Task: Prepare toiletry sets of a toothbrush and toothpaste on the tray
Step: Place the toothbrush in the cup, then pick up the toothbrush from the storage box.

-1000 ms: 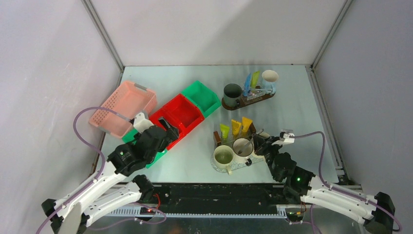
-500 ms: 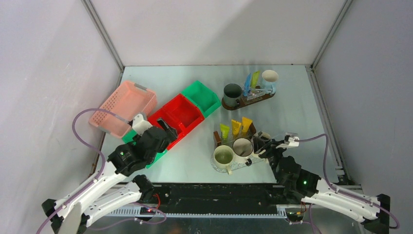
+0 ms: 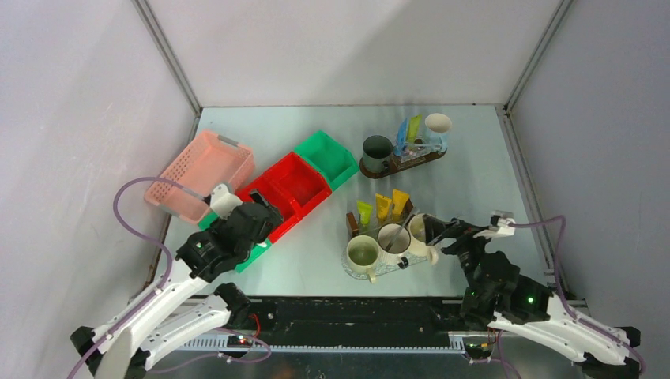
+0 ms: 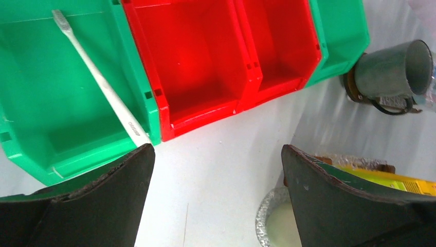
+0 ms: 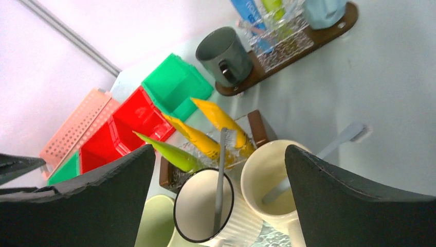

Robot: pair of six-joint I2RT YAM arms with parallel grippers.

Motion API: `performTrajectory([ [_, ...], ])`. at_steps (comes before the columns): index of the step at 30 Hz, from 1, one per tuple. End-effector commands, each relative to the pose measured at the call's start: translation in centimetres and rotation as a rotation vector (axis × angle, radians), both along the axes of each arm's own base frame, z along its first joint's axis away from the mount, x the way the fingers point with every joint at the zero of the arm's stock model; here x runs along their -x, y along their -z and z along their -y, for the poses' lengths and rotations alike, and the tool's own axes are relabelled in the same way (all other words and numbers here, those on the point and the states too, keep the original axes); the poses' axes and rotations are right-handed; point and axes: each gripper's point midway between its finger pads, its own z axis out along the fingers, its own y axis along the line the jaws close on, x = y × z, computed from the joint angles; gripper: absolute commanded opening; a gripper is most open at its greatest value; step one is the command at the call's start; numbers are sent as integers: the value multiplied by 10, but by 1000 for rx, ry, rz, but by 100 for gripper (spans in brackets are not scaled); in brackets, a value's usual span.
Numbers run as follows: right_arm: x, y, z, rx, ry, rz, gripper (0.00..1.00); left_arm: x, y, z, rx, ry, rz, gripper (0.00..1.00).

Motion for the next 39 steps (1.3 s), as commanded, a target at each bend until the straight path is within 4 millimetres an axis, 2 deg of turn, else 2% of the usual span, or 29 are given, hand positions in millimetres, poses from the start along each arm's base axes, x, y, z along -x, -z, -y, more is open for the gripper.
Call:
performTrajectory([
  [1,2,-18,32,33,92,2,99,0,7,-15,-24,-64,-31,99],
  [5,4,-35,49,71,131,15,100,1,21,-33,-34,-162,-92,97],
  [10,5,-53,66,107,178,31,99,3,38,-51,-45,-272,-152,85],
  [18,8,-62,79,132,208,41,99,-8,75,-73,-42,-392,-218,69],
  [22,8,-63,81,140,207,45,99,-14,93,-81,-51,-417,-253,65],
  [29,10,-63,86,139,213,46,99,-25,122,-81,-39,-423,-307,59],
  [31,10,-63,87,138,214,48,99,-25,129,-81,-43,-426,-329,55],
  [35,10,-64,88,144,214,50,99,-23,139,-78,-20,-430,-364,38],
  [39,11,-66,90,145,222,51,99,-23,133,-78,2,-440,-335,12],
])
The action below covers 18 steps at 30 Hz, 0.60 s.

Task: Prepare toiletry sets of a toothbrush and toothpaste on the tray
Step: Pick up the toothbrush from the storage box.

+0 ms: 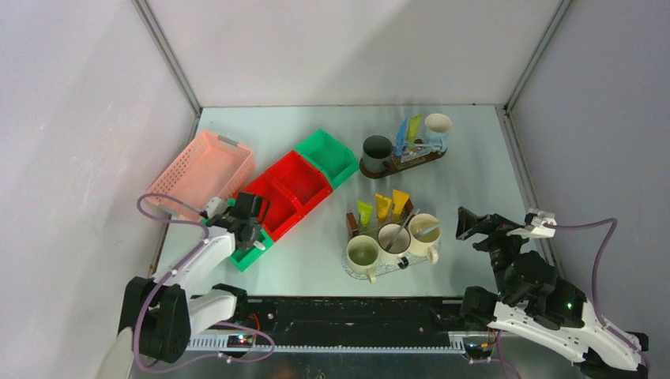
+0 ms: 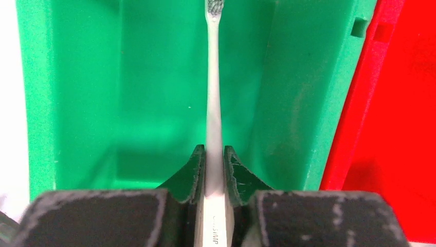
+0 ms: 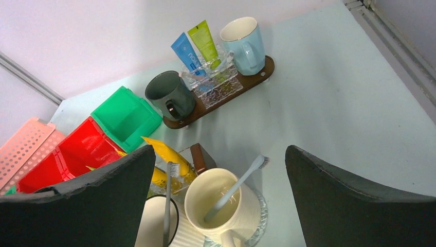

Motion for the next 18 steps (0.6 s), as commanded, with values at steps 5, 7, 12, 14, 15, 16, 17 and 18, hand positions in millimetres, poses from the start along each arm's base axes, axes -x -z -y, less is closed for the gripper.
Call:
performTrajectory([
  [5,1,-13,14,-16,46,21,99,-6,-35,-5,16,-35,140,0],
  [7,1,-13,15,-12,57,22,99,-5,-47,-6,19,-40,181,0],
  [12,0,-15,18,10,70,26,100,-5,-83,-9,23,-20,301,0],
  [14,0,-16,19,16,74,28,99,-8,-98,-8,22,10,359,0],
  [15,0,-16,19,21,76,29,99,-9,-103,-8,13,36,374,0],
  [16,0,-16,20,22,77,29,99,-12,-115,-5,24,51,424,0],
  [17,0,-16,20,28,78,29,99,-13,-120,-4,17,72,439,0],
  [18,0,-16,21,30,82,30,99,-16,-131,0,27,93,486,0],
])
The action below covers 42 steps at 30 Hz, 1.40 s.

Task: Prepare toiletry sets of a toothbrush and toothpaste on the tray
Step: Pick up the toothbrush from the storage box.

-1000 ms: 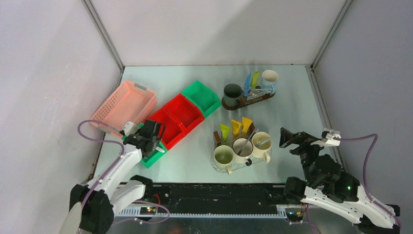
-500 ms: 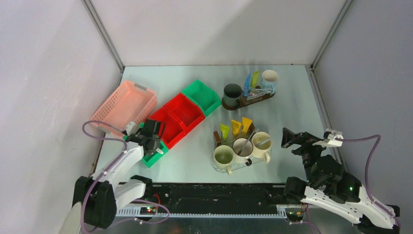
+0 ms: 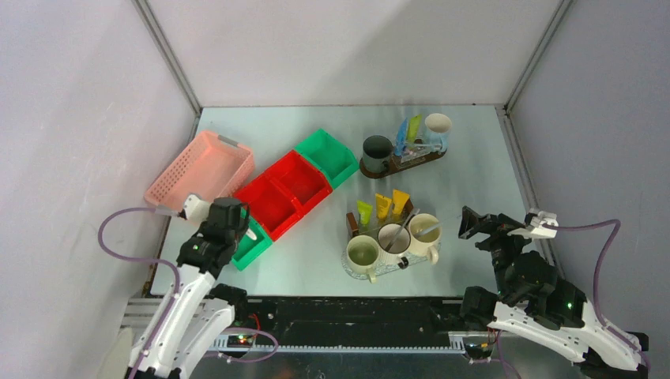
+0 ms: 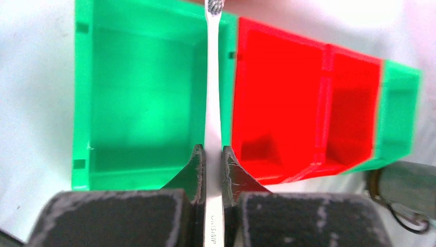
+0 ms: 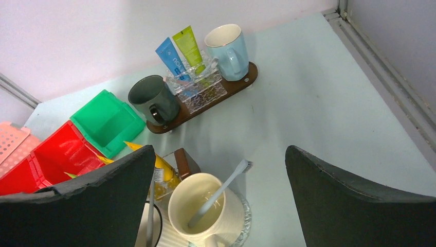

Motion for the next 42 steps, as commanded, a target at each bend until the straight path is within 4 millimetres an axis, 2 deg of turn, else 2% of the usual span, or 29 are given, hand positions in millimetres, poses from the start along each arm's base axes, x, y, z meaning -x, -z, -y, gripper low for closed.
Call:
performTrajectory([
  [1,1,-15,12,-13,38,27,99,-18,-55,6,-46,86,188,0],
  [4,2,-17,15,-14,45,33,99,-25,-83,20,-64,165,289,0],
  [8,3,-21,14,-35,17,50,99,-35,-121,51,-116,328,424,0],
  [11,4,-25,11,-53,-12,64,99,-39,-147,83,-135,480,534,0],
  [14,5,-26,9,-60,-23,70,100,-39,-165,109,-158,601,626,0],
  [20,5,-26,4,-69,-46,68,99,-27,-201,173,-167,849,835,0],
  [23,5,-25,3,-66,-52,63,99,-23,-204,200,-200,959,866,2],
  [26,5,-24,1,-61,-61,61,100,-14,-207,230,-250,1089,921,8],
  [31,6,-28,-9,-58,-115,68,100,0,-206,268,-298,1248,964,11],
  [35,8,-38,-34,-53,-232,85,99,14,-209,297,-290,1345,1008,11],
  [37,8,-44,-51,-55,-298,96,99,21,-213,310,-276,1381,1041,11],
  [42,8,-54,-97,-56,-439,105,99,35,-207,339,-255,1470,1064,11],
])
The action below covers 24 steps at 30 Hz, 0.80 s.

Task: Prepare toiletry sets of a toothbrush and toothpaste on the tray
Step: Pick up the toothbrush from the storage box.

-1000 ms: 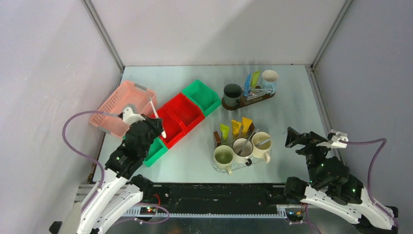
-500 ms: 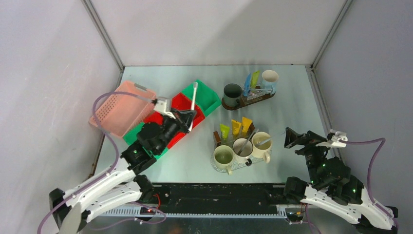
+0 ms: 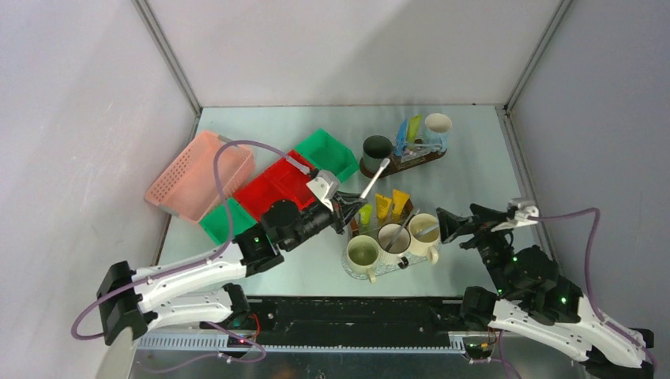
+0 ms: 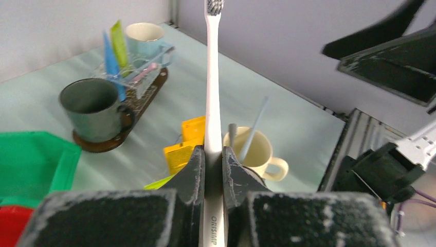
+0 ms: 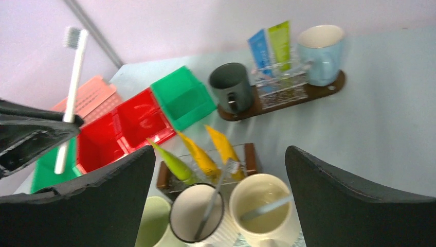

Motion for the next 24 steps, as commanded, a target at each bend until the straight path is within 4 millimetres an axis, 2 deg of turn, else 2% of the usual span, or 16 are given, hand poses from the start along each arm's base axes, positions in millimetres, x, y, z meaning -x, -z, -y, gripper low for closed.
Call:
performTrajectory([
  [1,3,-29,-48,-55,-171,43,99,19,-40,26,83,109,111,10],
  [7,4,-51,-87,-158,-279,66,98,38,-47,50,108,185,119,10],
  [11,2,-64,-101,-222,-316,87,94,47,-48,60,111,218,118,9],
  [16,-1,-75,-109,-281,-338,99,85,57,-50,66,118,251,116,9],
  [20,-4,-75,-111,-305,-346,95,75,62,-51,68,123,265,114,9],
  [24,-4,-72,-114,-323,-370,88,57,65,-52,70,127,272,114,9],
])
